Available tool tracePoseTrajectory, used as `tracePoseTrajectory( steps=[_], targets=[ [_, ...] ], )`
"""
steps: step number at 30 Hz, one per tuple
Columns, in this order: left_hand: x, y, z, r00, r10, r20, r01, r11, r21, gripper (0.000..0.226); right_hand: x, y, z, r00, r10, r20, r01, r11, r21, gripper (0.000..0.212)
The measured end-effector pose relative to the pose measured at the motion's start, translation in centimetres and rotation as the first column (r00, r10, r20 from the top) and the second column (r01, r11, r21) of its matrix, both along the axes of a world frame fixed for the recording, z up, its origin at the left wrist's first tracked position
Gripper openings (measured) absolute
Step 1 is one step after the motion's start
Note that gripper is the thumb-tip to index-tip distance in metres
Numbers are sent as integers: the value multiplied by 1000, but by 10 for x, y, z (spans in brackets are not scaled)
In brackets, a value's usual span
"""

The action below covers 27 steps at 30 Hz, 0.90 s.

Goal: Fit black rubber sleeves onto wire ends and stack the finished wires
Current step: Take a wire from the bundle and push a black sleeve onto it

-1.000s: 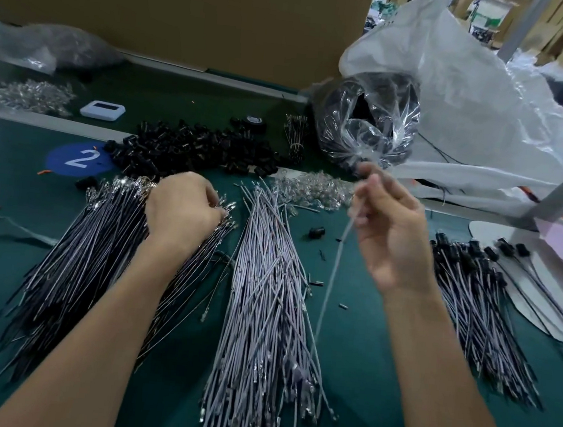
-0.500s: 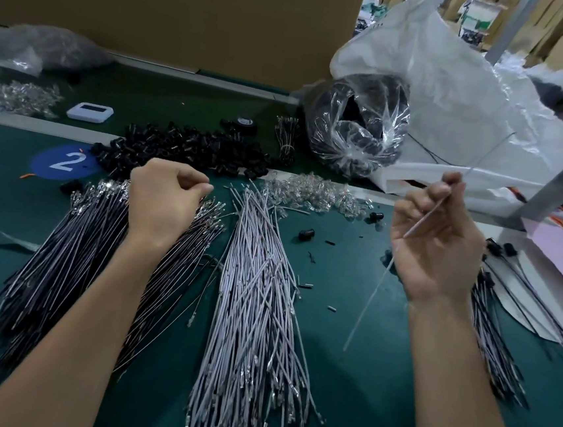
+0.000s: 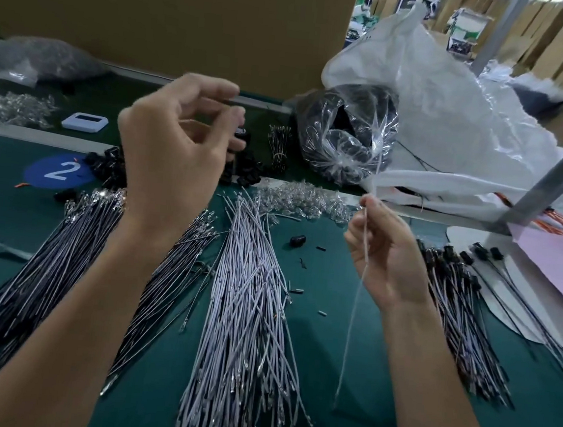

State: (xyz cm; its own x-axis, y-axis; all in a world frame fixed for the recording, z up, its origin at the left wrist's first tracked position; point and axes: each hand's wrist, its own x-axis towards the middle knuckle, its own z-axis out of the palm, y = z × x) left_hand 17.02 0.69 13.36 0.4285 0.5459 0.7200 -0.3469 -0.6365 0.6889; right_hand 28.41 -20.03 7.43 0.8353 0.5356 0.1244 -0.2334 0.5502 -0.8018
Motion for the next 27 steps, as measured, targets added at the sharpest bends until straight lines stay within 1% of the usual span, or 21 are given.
tracePoseTrajectory(
  steps=[2, 3, 4, 6, 7, 9, 10, 12, 13, 15, 17, 18, 20, 21, 22, 23, 24, 25, 26, 27],
  targets=[
    [-4, -15, 2, 992, -116, 49, 116, 993, 0, 19, -2, 4, -1, 999, 53, -10, -53, 997, -59, 8],
    [-5, -23, -1, 984, -169, 53, 168, 985, 26, 20, -4, 7, -1, 997, 75, -9, -76, 992, -105, 9],
    [-6, -32, -6, 976, -215, 44, 211, 974, 76, 21, -5, 10, -2, 995, 98, -5, -98, 983, -157, 10],
    [-5, -48, -20, 960, -279, -13, 274, 932, 236, 24, -8, 16, -4, 989, 147, -9, -146, 967, -208, 25],
    [-4, -55, -29, 953, -298, -54, 300, 900, 316, 27, -10, 18, -4, 984, 176, -12, -175, 964, -202, 31],
    [-2, -67, -49, 941, -311, -132, 337, 834, 436, 30, -14, 19, -2, 974, 226, -20, -226, 962, -152, 26],
    [-2, -72, -58, 937, -308, -165, 349, 815, 462, 32, -15, 19, -1, 974, 220, -59, -225, 967, -122, 26],
    [0, -79, -71, 929, -304, -212, 369, 810, 456, 35, -14, 18, 1, 977, 146, -152, -160, 983, -86, 24],
    [1, -81, -76, 924, -307, -226, 379, 811, 446, 35, -13, 18, 2, 980, 98, -172, -114, 990, -87, 19],
    [2, -83, -81, 914, -321, -247, 401, 809, 429, 33, -12, 17, 2, 983, 46, -178, -63, 994, -94, 14],
    [2, -83, -83, 905, -346, -248, 420, 818, 394, 29, -12, 17, 2, 984, 56, -172, -73, 993, -94, 9],
    [2, -84, -83, 901, -365, -235, 429, 831, 355, 26, -12, 17, 1, 985, 66, -158, -82, 992, -94, 6],
    [2, -84, -80, 910, -385, -153, 412, 882, 229, 18, -13, 17, 2, 992, 80, -96, -90, 990, -105, 8],
    [2, -82, -77, 921, -376, -98, 385, 916, 109, 14, -13, 16, 2, 996, 79, -44, -84, 988, -128, 8],
    [4, -80, -75, 936, -348, -58, 344, 937, -60, 16, -13, 16, 1, 997, 82, 17, -78, 984, -160, 7],
    [5, -76, -72, 946, -319, -47, 299, 922, -248, 21, -14, 16, 1, 992, 96, 77, -79, 977, -196, 4],
    [7, -71, -70, 946, -318, -56, 266, 866, -424, 26, -15, 17, 0, 985, 118, 126, -87, 969, -232, 3],
    [10, -65, -68, 936, -347, -58, 254, 780, -571, 30, -16, 17, 0, 977, 142, 157, -95, 958, -271, 4],
    [13, -61, -68, 921, -387, -41, 260, 691, -674, 31, -18, 19, -1, 971, 161, 177, -100, 946, -309, 4],
    [15, -57, -68, 909, -417, -17, 273, 625, -731, 29, -19, 20, -2, 965, 176, 192, -102, 934, -343, 4]
  ],
)
